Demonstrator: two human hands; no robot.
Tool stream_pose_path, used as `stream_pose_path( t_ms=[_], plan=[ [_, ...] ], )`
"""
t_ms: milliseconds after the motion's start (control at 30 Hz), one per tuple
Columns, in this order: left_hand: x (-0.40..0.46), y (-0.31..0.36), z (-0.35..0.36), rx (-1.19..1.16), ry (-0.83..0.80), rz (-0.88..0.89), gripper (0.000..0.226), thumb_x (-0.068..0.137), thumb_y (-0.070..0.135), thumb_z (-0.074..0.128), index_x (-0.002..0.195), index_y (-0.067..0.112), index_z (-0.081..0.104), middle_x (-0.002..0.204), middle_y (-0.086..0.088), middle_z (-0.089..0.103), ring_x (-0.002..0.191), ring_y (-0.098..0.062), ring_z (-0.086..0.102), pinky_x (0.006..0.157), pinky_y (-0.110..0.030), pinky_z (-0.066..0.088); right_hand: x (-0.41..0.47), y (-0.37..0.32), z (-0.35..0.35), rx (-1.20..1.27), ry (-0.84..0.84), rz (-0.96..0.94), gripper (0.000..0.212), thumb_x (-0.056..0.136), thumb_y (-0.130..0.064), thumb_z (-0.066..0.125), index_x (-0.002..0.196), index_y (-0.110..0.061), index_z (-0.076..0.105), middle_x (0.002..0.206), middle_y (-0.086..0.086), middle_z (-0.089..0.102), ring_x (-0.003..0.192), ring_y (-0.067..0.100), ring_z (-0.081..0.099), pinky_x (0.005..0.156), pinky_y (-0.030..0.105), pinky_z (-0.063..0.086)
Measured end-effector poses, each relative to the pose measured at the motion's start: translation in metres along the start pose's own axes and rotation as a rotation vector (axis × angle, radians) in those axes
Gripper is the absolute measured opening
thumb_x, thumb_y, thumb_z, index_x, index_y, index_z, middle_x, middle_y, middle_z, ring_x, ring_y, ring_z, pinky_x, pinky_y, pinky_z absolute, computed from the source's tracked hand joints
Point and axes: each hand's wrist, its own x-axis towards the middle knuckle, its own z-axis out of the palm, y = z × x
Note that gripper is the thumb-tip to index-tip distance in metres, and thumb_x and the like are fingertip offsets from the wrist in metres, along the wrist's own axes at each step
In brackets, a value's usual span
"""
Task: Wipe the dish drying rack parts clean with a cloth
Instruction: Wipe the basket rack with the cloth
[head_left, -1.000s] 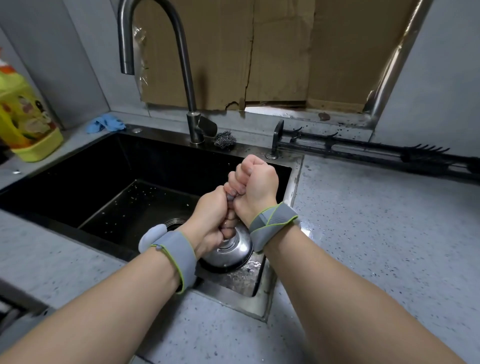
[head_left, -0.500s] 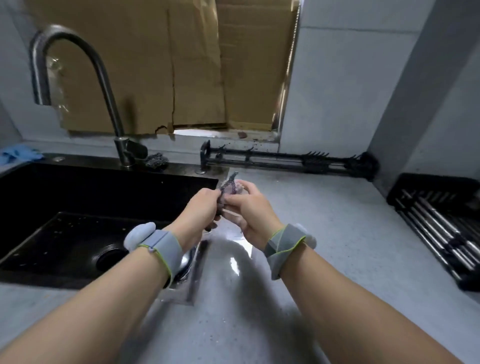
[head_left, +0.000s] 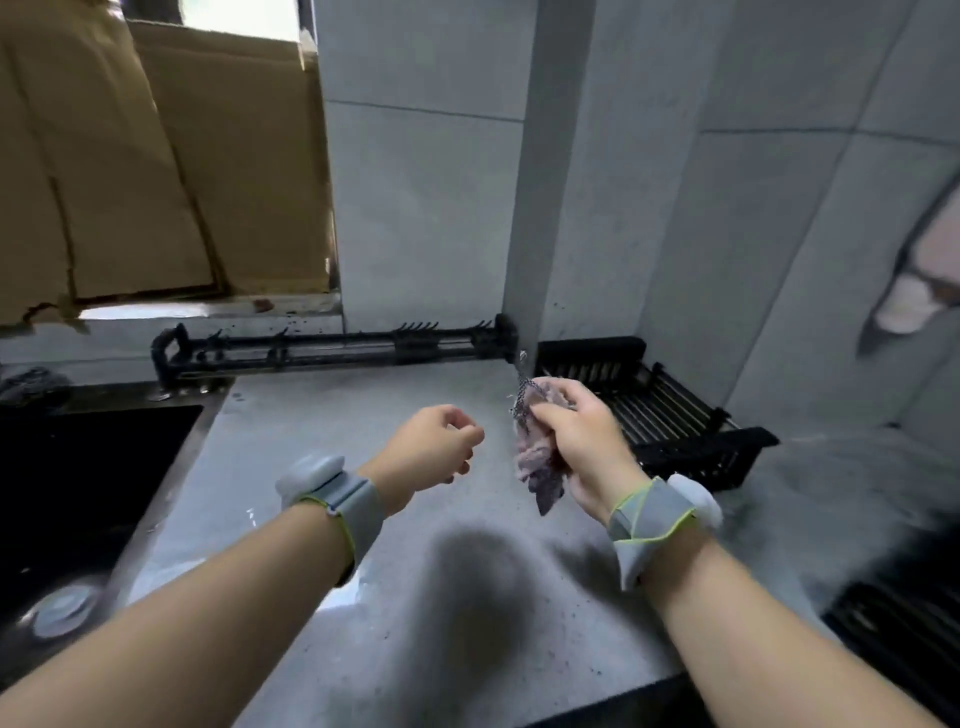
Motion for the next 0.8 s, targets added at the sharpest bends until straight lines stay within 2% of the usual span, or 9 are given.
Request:
stream_pose_path(
  t_ms=[133,167,267,333,400,467,633,700,800],
  plan=[
    [0.015,0.032,0.049,0.08,-0.062,0.103,0.017,0.093,0.024,0.06,0.096,0.01,0.068,0.086,-0.009,0.072,0.081,-0.026,0.069,0.071,-0.036,0.057,0.016,-0.033,-0.054,-0.096,0.088,-0.102,0.026,0.086,-0.004,0.06,0.102,-0.022,0.071,0.1,0.005,0.071,0.083,0.025,0.069,0.078,0.047,0.057],
    [0.02,0.041,0.063,0.121,-0.064,0.143,0.016,0.092,0.028,0.062,0.095,0.014,0.068,0.089,-0.008,0.073,0.087,-0.026,0.069,0.077,-0.038,0.056,0.02,-0.042,-0.068,-0.114,0.107,-0.132,0.028,0.086,-0.002,0.059,0.103,-0.021,0.071,0.097,0.002,0.072,0.081,0.02,0.07,0.077,0.043,0.057],
    [0.031,0.058,0.097,0.342,-0.027,0.347,0.022,0.093,0.039,0.062,0.102,0.019,0.067,0.103,0.001,0.066,0.099,-0.019,0.061,0.085,-0.03,0.049,0.031,-0.065,-0.103,-0.168,0.135,-0.192,0.031,0.091,0.008,0.054,0.11,-0.013,0.066,0.086,-0.005,0.068,0.059,-0.002,0.063,0.056,0.018,0.051],
    [0.036,0.063,0.109,0.501,-0.064,0.601,0.033,0.096,0.046,0.057,0.116,0.021,0.064,0.117,0.002,0.061,0.111,-0.017,0.056,0.095,-0.029,0.043,0.038,-0.069,-0.123,-0.233,0.152,-0.212,0.03,0.089,0.006,0.058,0.106,-0.018,0.067,0.09,-0.003,0.067,0.061,-0.002,0.063,0.053,0.014,0.048],
    [0.043,0.063,0.11,0.673,-0.193,0.792,0.05,0.097,0.057,0.05,0.131,0.022,0.058,0.13,0.002,0.057,0.122,-0.016,0.05,0.106,-0.031,0.036,0.043,-0.065,-0.139,-0.326,0.18,-0.206,0.025,0.082,-0.006,0.067,0.097,-0.026,0.07,0.095,-0.002,0.071,0.077,0.012,0.067,0.066,0.023,0.053],
    [0.051,0.063,0.107,0.817,-0.313,0.81,0.063,0.094,0.066,0.046,0.139,0.022,0.053,0.136,0.002,0.054,0.127,-0.015,0.045,0.11,-0.031,0.028,0.047,-0.061,-0.152,-0.359,0.202,-0.187,0.024,0.073,-0.016,0.07,0.091,-0.031,0.072,0.094,-0.004,0.073,0.081,0.018,0.067,0.078,0.034,0.056],
    [0.065,0.056,0.113,0.984,-0.35,0.848,0.064,0.091,0.072,0.043,0.124,0.021,0.06,0.119,0.002,0.054,0.111,-0.017,0.047,0.108,-0.032,0.028,0.055,-0.056,-0.158,-0.312,0.159,-0.182,0.023,0.072,-0.015,0.071,0.091,-0.029,0.074,0.094,-0.004,0.074,0.089,0.021,0.069,0.08,0.035,0.057],
    [0.07,0.052,0.117,1.016,-0.31,0.896,0.057,0.092,0.07,0.045,0.111,0.02,0.064,0.108,0.002,0.052,0.1,-0.017,0.047,0.099,-0.032,0.038,0.055,-0.055,-0.156,-0.314,0.146,-0.188,0.027,0.068,-0.02,0.072,0.094,-0.028,0.074,0.093,-0.006,0.074,0.09,0.02,0.07,0.081,0.035,0.056],
    [0.071,0.048,0.112,0.998,-0.279,0.963,0.051,0.093,0.066,0.047,0.101,0.019,0.064,0.098,0.003,0.05,0.091,-0.017,0.045,0.086,-0.031,0.042,0.054,-0.056,-0.151,-0.31,0.122,-0.201,0.023,0.076,-0.013,0.072,0.093,-0.028,0.074,0.089,-0.007,0.073,0.081,0.017,0.067,0.074,0.032,0.053]
  ],
)
